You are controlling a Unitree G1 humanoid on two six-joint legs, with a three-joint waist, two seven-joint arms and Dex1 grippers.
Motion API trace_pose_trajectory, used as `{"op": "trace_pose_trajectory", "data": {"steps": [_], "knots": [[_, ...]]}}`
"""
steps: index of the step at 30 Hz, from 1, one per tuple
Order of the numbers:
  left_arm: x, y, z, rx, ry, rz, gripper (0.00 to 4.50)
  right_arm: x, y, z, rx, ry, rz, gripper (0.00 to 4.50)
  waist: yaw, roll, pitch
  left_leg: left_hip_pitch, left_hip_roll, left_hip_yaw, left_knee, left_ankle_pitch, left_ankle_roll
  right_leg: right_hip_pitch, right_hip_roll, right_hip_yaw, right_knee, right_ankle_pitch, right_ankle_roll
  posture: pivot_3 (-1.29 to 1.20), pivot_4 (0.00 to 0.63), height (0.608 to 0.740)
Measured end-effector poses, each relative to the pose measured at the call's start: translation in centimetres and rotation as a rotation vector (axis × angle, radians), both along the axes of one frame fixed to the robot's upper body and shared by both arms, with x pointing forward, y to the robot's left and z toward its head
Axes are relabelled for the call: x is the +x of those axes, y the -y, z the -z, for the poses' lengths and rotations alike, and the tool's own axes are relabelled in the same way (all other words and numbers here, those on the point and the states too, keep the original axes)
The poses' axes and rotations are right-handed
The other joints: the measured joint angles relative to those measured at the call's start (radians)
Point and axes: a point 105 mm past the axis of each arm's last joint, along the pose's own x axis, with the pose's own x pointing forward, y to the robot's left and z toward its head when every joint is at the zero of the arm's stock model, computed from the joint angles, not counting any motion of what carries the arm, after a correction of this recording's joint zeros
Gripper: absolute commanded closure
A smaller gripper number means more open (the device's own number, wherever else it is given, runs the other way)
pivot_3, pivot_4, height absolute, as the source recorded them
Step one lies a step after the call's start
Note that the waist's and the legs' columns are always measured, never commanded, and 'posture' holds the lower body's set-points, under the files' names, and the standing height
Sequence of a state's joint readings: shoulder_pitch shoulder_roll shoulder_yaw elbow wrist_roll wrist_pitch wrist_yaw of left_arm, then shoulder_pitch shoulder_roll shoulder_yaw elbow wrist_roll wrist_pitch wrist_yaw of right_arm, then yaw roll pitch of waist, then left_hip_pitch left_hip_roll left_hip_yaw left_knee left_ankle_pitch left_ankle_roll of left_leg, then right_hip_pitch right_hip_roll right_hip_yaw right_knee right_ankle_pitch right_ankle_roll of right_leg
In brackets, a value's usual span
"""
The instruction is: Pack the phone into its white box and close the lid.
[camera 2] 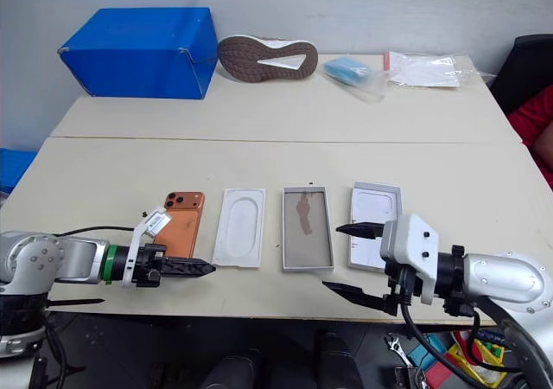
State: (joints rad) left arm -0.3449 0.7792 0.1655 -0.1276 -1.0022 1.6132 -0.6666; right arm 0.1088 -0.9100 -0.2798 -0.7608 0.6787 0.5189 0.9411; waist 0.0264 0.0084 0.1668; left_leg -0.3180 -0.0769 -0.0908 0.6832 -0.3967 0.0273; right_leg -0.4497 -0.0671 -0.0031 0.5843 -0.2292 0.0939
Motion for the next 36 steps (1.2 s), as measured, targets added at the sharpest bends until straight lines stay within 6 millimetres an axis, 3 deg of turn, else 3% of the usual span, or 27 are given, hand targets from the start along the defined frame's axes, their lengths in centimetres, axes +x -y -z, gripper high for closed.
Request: {"op": "trace_pose_trajectory", "data": {"steps": [18, 23, 33, 36], "knots": [[1.2, 1.9, 1.6, -0.181, -0.054, -0.178, 1.19, -0.1, -0.1, 0.0, 0.009, 0.01, 0.007, 0.0, 0.037, 0.0, -0.003, 0.005, -0.005, -0.001, 0.001, 0.002, 0.0, 0.004, -0.005, 0.0, 0.0, 0.0, 0.0, 0.0, 0.15, 0.74], [1.4, 2.2, 2.2, -0.181, -0.074, -0.206, 2.41, -0.2, -0.2, -0.2, 0.007, 0.017, -0.011, 0.0, 0.04, 0.0, -0.004, 0.005, -0.006, -0.001, 0.001, 0.003, 0.0, 0.004, -0.006, 0.0, 0.001, 0.0, 0.0, 0.0, 0.15, 0.74], [1.7, 2.8, 2.4, -0.203, -0.094, -0.219, 2.41, 0.0, -0.2, -0.4, -0.003, 0.035, -0.016, 0.0, 0.044, 0.0, -0.004, 0.005, -0.007, -0.002, 0.001, 0.003, 0.0, 0.004, -0.007, -0.001, 0.001, 0.0, 0.0, 0.0, 0.15, 0.74], [1.7, 3.0, 2.5, -0.216, -0.102, -0.22, 2.99, 0.0, -0.2, -0.4, -0.002, 0.033, -0.014, 0.0, 0.044, 0.0, -0.004, 0.005, -0.007, -0.002, 0.001, 0.003, 0.0, 0.004, -0.007, -0.001, 0.001, 0.0, 0.0, 0.0, 0.15, 0.74]]}}
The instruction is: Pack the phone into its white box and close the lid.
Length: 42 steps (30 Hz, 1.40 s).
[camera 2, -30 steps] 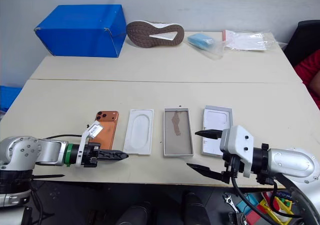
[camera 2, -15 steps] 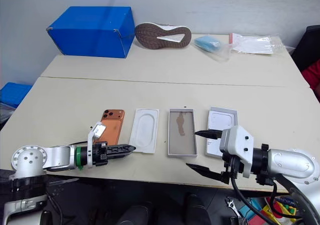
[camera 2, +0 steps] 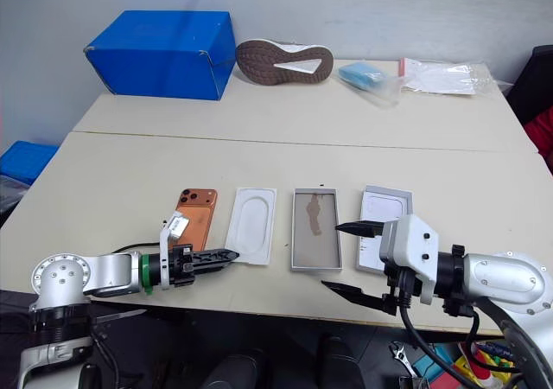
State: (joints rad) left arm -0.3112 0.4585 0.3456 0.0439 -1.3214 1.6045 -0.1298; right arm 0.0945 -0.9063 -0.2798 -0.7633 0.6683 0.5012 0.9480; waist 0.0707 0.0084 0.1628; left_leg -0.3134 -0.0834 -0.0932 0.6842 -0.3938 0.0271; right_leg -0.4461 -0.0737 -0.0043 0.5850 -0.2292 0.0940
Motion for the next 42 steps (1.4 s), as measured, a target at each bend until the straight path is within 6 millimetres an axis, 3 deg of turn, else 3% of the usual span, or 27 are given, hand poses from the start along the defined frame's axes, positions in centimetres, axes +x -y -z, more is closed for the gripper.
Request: {"op": "trace_pose_trajectory", "data": {"steps": [5, 19, 23, 26, 28, 36, 42], "knots": [[0.1, 0.2, -0.4, -0.03, 0.004, -0.002, 4.47, 0.0, 0.0, 0.0, 0.001, -0.001, 0.002, 0.0, 0.001, 0.002, -0.001, 0.0, 0.0, 0.0, 0.0, 0.001, -0.001, 0.0, 0.0, 0.0, 0.001, 0.0, 0.0, 0.0, 0.15, 0.74], [-0.4, -1.2, -0.9, -0.014, 0.009, 0.005, 4.47, 0.1, 0.2, 0.1, 0.001, -0.009, 0.005, 0.0, -0.022, 0.0, 0.0, 0.0, 0.001, -0.004, 0.0, 0.002, -0.004, 0.0, 0.0, -0.003, 0.003, -0.001, -0.002, 0.0, 0.15, 0.74], [-0.3, -1.3, -3.3, 0.019, 0.07, 0.098, 4.47, 0.0, 0.3, 0.3, -0.002, -0.021, 0.001, 0.0, -0.024, -0.003, 0.002, -0.001, 0.001, -0.006, 0.0, 0.002, -0.005, -0.001, 0.0, -0.004, 0.003, -0.001, -0.003, 0.0, 0.15, 0.74], [0.6, -0.5, -5.1, 0.072, 0.132, 0.164, 4.47, 0.0, 0.3, 0.4, -0.004, -0.024, 0.0, 0.0, -0.018, -0.003, 0.002, -0.002, 0.0, -0.007, 0.0, 0.002, -0.004, -0.001, -0.001, -0.005, 0.002, -0.001, -0.003, 0.0, 0.15, 0.74], [0.9, 0.3, -5.3, 0.092, 0.14, 0.192, 4.47, 0.1, 0.4, 0.5, -0.009, -0.023, 0.003, 0.0, -0.02, -0.003, 0.002, -0.002, 0.0, -0.007, -0.001, 0.002, -0.004, -0.001, -0.001, -0.006, 0.001, -0.001, -0.003, 0.0, 0.15, 0.74], [1.8, 5.1, -3.9, 0.13, 0.118, 0.244, 4.47, 0.1, 0.4, 0.9, 0.002, -0.034, 0.03, 0.0, -0.019, -0.004, 0.003, -0.005, 0.001, -0.008, -0.001, 0.002, -0.004, -0.002, 0.0, -0.006, 0.001, -0.001, -0.002, 0.0, 0.15, 0.74], [2.3, 7.0, -2.9, 0.193, 0.097, 0.186, 4.47, -0.1, 0.3, 1.1, 0.002, -0.038, 0.039, 0.0, -0.019, -0.005, 0.003, -0.004, 0.001, -0.007, 0.0, 0.002, -0.005, -0.002, 0.0, -0.006, 0.001, -0.001, -0.002, 0.0, 0.15, 0.74]]}}
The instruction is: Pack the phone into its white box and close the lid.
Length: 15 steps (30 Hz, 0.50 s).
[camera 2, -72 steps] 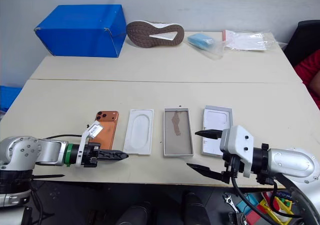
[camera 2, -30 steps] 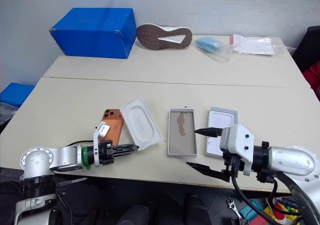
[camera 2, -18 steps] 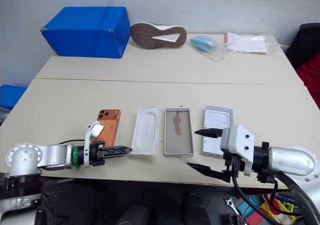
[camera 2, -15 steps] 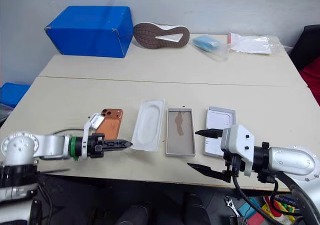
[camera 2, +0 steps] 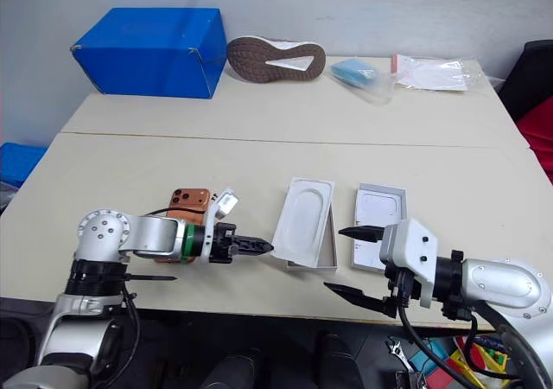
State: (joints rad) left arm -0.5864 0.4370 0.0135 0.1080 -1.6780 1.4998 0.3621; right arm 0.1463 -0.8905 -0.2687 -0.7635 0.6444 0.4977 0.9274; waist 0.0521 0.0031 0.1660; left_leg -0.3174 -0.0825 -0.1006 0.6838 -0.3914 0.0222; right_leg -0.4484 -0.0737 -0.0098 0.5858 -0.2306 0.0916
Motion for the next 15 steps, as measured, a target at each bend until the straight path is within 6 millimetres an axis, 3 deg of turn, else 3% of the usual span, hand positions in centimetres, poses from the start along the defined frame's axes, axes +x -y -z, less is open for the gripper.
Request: {"op": "trace_pose_trajectory", "data": {"steps": [8, 15], "knots": [[0.2, 1.7, 0.1, -0.011, -0.056, -0.129, 4.47, -0.3, -0.2, 0.1, -0.001, -0.002, 0.004, 0.0, 0.003, 0.0, 0.0, 0.0, 0.0, 0.0, 0.0, 0.0, 0.0, 0.0, 0.0, 0.0, 0.0, 0.0, 0.0, 0.0, 0.15, 0.74], [-0.7, 3.3, 0.5, -0.044, -0.073, -0.124, 4.47, -0.2, -0.2, 0.0, 0.0, 0.002, 0.005, 0.0, 0.004, 0.0, 0.0, 0.0, 0.0, 0.0, 0.0, 0.001, -0.001, 0.0, 0.0, 0.0, 0.0, 0.0, 0.0, 0.0, 0.15, 0.74]]}}
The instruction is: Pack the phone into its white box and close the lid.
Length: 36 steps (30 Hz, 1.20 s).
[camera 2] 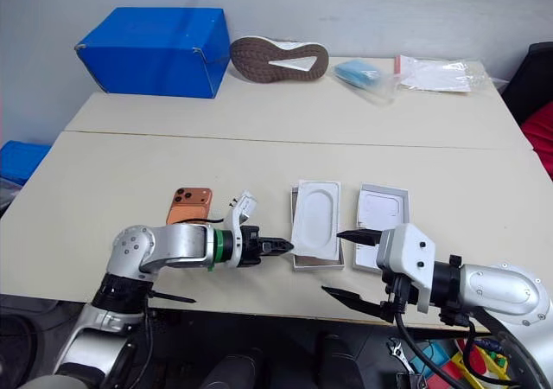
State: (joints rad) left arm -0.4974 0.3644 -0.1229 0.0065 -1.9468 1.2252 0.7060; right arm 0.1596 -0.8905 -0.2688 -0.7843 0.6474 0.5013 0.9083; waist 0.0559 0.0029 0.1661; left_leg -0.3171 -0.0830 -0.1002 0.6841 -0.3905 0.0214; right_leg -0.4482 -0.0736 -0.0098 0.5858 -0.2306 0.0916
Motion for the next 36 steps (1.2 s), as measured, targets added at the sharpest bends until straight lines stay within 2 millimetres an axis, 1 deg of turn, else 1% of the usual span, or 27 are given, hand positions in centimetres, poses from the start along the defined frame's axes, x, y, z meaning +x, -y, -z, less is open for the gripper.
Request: {"op": "trace_pose_trajectory", "data": {"steps": [7, 10, 15, 18, 22, 24, 27, 28, 29, 31, 34, 36], "knots": [[-0.6, -0.1, 0.2, -0.006, 0.001, -0.002, 4.47, 0.0, 0.0, 0.0, -0.001, -0.004, -0.003, 0.0, -0.001, 0.0, 0.0, 0.0, 0.0, 0.0, 0.0, 0.0, 0.0, 0.0, 0.0, 0.0, 0.001, 0.0, 0.0, 0.0, 0.15, 0.74], [-0.7, -0.1, 0.2, -0.011, 0.002, 0.001, 3.9, 0.0, 0.1, 0.1, -0.001, -0.006, -0.003, 0.0, 0.0, 0.0, 0.0, 0.0, 0.0, 0.0, 0.0, 0.0, 0.0, 0.0, 0.0, 0.0, 0.001, 0.0, 0.0, 0.0, 0.15, 0.74], [-1.0, -0.1, -0.4, -0.033, 0.024, 0.032, 2.41, 0.0, 0.1, 0.1, -0.002, -0.007, -0.002, 0.0, -0.001, 0.0, 0.0, 0.0, 0.0, 0.0, 0.0, 0.0, 0.0, 0.0, 0.0, 0.0, 0.001, 0.0, 0.0, 0.0, 0.15, 0.74], [-1.5, -0.6, -0.9, -0.065, 0.042, 0.083, 2.41, 0.1, 0.1, 0.1, -0.004, -0.007, 0.0, 0.0, -0.002, 0.0, 0.0, 0.001, 0.0, 0.0, 0.0, 0.0, -0.001, 0.0, 0.0, 0.0, 0.001, 0.0, 0.0, 0.0, 0.15, 0.74], [-1.7, -1.7, -2.7, -0.1, 0.099, 0.177, 2.41, 0.1, 0.2, 0.3, -0.009, -0.008, 0.002, 0.0, -0.003, 0.0, 0.0, 0.001, 0.0, 0.0, 0.0, 0.0, -0.001, 0.0, 0.001, 0.0, 0.001, 0.0, 0.0, 0.0, 0.15, 0.74], [-1.8, -2.9, -3.8, -0.09, 0.135, 0.224, 2.41, 0.2, 0.1, 0.4, -0.011, -0.012, 0.002, 0.0, -0.006, 0.0, 0.0, 0.001, 0.0, 0.0, 0.0, 0.0, -0.001, 0.0, 0.001, 0.0, 0.001, 0.0, -0.001, 0.0, 0.15, 0.74], [-1.7, -4.6, -5.1, -0.049, 0.208, 0.25, 2.41, 0.7, 0.3, 0.4, -0.013, -0.009, 0.009, 0.0, -0.009, 0.0, 0.0, 0.001, 0.0, 0.0, -0.001, 0.0, -0.001, 0.0, 0.001, 0.0, 0.0, -0.001, -0.001, 0.0, 0.15, 0.74], [-1.5, -5.0, -5.2, -0.041, 0.238, 0.254, 2.79, 0.8, 0.3, 0.3, -0.014, -0.002, 0.01, 0.0, -0.009, 0.0, 0.0, 0.001, 0.0, 0.0, -0.001, 0.0, -0.001, 0.0, 0.001, 0.0, 0.0, -0.001, -0.001, 0.0, 0.15, 0.74], [-1.4, -5.3, -5.4, -0.03, 0.276, 0.261, 2.96, 1.0, 0.2, 0.2, -0.014, 0.004, 0.006, 0.0, -0.009, 0.0, 0.001, 0.0, 0.0, 0.0, -0.001, 0.0, -0.001, 0.0, 0.001, 0.0, 0.0, -0.001, -0.001, 0.0, 0.15, 0.74], [-1.3, -5.7, -6.1, -0.008, 0.424, 0.305, 3.6, 1.5, -0.1, 0.3, -0.015, 0.003, -0.005, 0.0, -0.009, 0.0, 0.001, 0.0, 0.001, 0.0, -0.002, 0.0, -0.001, 0.0, 0.001, -0.001, -0.001, -0.001, -0.002, 0.0, 0.15, 0.74], [-1.6, -5.8, -6.9, -0.014, 0.595, 0.404, 4.49, 2.3, -0.5, 0.5, -0.022, -0.006, -0.017, 0.59, -0.01, 0.0, 0.001, 0.0, 0.001, 0.0, -0.002, 0.0, -0.001, 0.0, 0.001, -0.001, -0.002, -0.001, -0.002, 0.0, 0.15, 0.74], [-2.0, -5.6, -7.1, -0.034, 0.711, 0.498, 4.5, 3.1, -0.7, 1.0, -0.038, -0.017, -0.021, 1.3, -0.01, 0.001, 0.002, -0.001, 0.001, 0.0, -0.002, 0.0, -0.001, 0.0, 0.001, -0.001, -0.003, -0.001, -0.002, 0.0, 0.15, 0.74]]}}
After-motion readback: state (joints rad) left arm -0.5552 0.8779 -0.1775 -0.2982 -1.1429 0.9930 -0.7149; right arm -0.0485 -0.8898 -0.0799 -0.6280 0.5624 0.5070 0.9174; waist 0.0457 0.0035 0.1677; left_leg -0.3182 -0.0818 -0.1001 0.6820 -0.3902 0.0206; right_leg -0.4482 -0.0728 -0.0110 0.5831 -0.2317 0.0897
